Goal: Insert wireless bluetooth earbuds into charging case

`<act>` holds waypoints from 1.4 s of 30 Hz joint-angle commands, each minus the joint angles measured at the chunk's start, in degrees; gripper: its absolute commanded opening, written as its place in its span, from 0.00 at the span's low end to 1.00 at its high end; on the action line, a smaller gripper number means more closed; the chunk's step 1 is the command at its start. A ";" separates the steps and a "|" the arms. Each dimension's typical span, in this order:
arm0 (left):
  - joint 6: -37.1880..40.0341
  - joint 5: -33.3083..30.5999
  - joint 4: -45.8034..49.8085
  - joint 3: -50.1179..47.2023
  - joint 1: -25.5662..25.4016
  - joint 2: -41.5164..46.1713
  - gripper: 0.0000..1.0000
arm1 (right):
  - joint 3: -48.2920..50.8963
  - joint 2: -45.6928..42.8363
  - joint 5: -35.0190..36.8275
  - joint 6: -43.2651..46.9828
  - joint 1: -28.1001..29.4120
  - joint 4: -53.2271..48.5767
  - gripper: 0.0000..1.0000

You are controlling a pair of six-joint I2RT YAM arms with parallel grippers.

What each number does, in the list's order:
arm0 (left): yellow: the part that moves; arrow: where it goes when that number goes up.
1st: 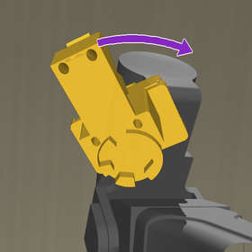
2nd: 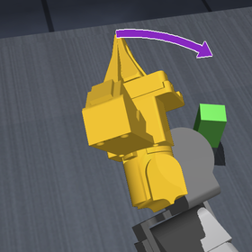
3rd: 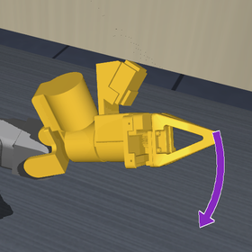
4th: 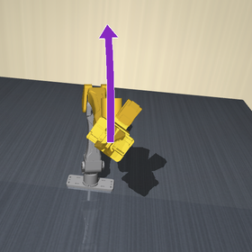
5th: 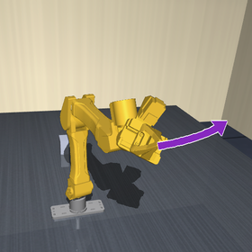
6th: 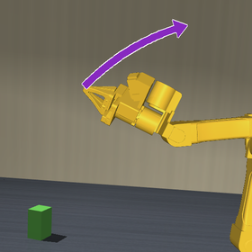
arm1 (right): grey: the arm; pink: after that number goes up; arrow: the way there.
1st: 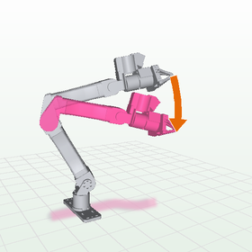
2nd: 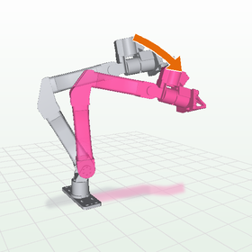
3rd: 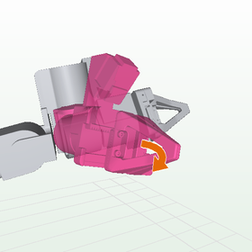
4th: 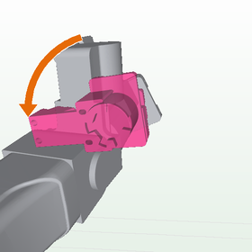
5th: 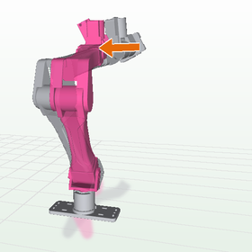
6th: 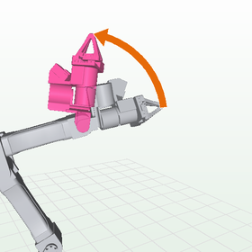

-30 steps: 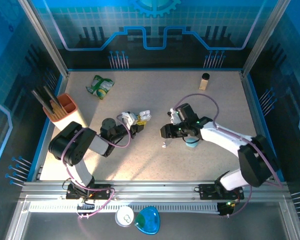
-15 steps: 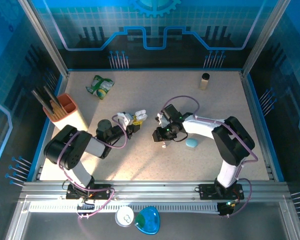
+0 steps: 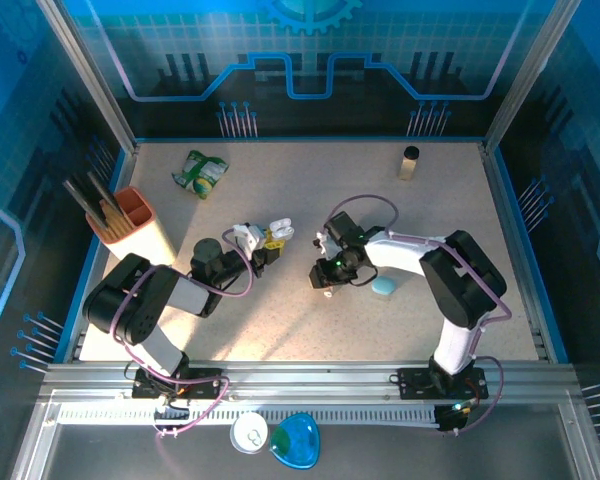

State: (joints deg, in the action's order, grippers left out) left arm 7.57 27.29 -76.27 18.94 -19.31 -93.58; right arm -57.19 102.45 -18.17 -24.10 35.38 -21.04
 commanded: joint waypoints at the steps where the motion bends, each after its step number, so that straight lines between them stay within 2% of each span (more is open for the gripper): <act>1: -0.45 1.78 -1.02 0.28 0.41 0.00 0.00 | 2.19 -2.49 0.45 1.38 -0.75 -3.12 0.34; 12: -0.54 1.86 -1.04 0.57 0.44 -0.28 0.00 | 7.22 -8.55 -0.60 -0.75 -0.14 -4.78 0.35; 18: -0.72 2.12 -0.96 1.16 0.42 -0.64 0.00 | 8.23 -11.03 -4.14 -2.62 0.22 -3.57 0.41; 21: -0.72 2.29 -0.83 1.33 0.47 -0.63 0.00 | 7.21 -12.01 -1.54 -1.97 0.09 -3.25 0.48; 24: -0.80 2.58 -0.94 1.36 0.42 -0.73 0.00 | 4.51 -10.47 -0.91 -0.59 -0.39 -2.46 0.54; 30: -0.64 2.07 -1.43 0.61 0.46 -0.59 0.00 | -1.82 -1.45 -5.85 3.74 0.25 -0.34 0.60; 36: -0.37 1.54 -1.51 0.41 0.59 -0.07 0.00 | -4.19 3.45 -7.39 6.42 0.48 -1.55 0.59; 42: 0.01 1.53 0.08 0.51 0.72 0.67 0.00 | 1.24 -1.41 -7.60 6.60 0.02 -3.11 0.52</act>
State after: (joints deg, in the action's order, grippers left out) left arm 7.42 28.29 -76.14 19.03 -19.27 -93.80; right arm -58.70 104.07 -24.36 -18.72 35.29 -20.91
